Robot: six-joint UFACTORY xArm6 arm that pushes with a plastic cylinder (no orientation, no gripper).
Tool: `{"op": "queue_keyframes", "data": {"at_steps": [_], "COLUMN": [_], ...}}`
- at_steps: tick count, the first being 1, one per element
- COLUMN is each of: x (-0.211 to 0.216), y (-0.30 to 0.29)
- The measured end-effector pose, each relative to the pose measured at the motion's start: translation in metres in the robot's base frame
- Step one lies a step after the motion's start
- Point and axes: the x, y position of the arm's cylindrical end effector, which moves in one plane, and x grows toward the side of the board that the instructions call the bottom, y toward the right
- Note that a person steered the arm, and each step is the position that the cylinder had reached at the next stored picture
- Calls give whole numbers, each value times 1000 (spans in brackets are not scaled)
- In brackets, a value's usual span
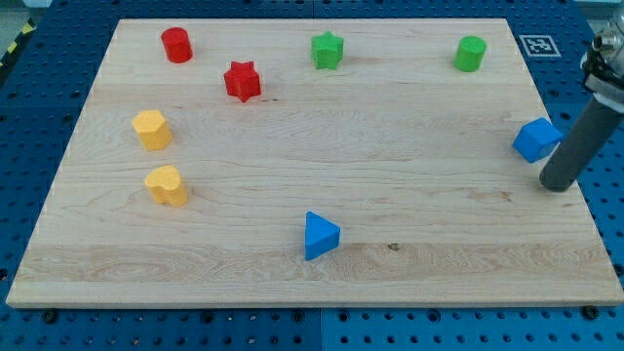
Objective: Push the blue triangle towards the bottom left
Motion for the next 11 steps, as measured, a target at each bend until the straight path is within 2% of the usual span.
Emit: {"op": "queue_keyframes", "data": {"at_steps": [3, 4, 5, 7, 10, 11], "x": [5, -25, -24, 60, 60, 60], "y": [-11, -55, -79, -88, -260, -296]}}
